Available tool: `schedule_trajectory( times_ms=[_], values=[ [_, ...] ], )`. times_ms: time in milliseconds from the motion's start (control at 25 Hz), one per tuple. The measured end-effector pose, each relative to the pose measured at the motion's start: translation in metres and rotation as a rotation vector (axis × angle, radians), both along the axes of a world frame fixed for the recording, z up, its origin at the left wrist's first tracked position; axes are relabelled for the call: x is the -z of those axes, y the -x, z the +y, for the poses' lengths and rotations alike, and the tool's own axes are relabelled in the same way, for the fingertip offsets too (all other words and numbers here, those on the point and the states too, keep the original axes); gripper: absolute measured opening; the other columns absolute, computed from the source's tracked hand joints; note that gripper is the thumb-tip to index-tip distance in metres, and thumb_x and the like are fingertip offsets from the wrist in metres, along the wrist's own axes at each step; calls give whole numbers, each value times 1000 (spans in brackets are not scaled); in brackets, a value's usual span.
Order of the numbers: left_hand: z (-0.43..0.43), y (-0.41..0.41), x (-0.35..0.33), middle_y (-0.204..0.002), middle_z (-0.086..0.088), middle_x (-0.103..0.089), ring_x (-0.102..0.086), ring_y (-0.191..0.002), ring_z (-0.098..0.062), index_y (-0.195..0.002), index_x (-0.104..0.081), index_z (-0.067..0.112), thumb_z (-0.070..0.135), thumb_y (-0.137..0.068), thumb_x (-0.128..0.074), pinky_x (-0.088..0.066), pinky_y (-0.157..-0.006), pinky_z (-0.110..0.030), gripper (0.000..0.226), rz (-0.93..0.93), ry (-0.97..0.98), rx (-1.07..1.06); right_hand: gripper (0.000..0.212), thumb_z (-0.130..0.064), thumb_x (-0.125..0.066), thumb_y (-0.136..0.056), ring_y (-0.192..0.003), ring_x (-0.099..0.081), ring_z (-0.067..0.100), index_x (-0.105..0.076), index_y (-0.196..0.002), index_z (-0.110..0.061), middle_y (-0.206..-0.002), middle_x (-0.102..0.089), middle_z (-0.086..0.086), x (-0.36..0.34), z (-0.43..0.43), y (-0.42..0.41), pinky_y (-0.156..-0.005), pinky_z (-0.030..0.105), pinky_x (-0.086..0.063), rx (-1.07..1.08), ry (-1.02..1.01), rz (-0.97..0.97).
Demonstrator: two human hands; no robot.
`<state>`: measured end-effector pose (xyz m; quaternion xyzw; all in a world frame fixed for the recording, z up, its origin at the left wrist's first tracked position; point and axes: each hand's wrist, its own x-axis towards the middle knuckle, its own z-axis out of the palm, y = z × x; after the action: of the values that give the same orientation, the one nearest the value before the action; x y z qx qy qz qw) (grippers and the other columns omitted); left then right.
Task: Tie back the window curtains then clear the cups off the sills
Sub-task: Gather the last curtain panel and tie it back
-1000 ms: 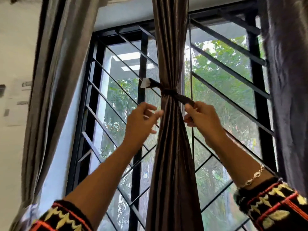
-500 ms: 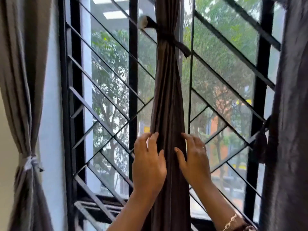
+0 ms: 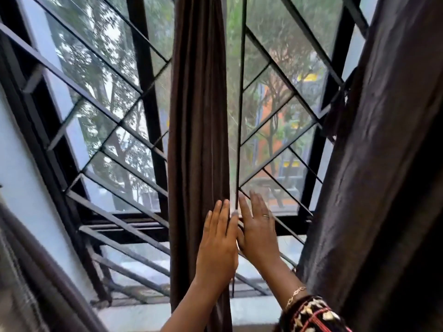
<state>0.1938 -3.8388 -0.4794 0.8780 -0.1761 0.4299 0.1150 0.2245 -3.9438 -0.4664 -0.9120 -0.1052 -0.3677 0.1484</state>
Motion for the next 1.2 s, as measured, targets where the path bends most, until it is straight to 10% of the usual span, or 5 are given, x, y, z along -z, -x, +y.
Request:
schedule_trajectory(
  times_ms=[400, 760, 1200],
  values=[
    [-70, 27, 76, -142, -19, -39, -22, -137, -29, -137, -33, 7, 19, -82, -44, -11, -114, -41, 57, 225, 23, 248, 54, -36, -37, -82, -129, -33, 26, -39, -132, -15, -138, -48, 16, 77, -78, 58, -101, 43, -33, 264, 158, 80],
    [-168, 44, 69, -140, -19, -42, -24, -136, -29, -136, -35, 7, 28, -83, -39, -9, -113, -41, 57, 179, -30, 400, 74, -24, -78, -65, -122, -50, 30, -43, -130, -14, -133, -51, 16, 71, -178, 113, -97, 45, -45, 458, 197, 124],
    [-250, 3, -55, -139, -20, -43, -27, -133, -25, -136, -29, 2, 31, -89, -39, -24, -112, -42, 56, -18, 232, 363, 47, -39, -14, -98, -125, -42, 22, -39, -131, -19, -134, -52, 9, -3, -273, 85, -100, 37, -40, 289, 91, -95]
  ],
)
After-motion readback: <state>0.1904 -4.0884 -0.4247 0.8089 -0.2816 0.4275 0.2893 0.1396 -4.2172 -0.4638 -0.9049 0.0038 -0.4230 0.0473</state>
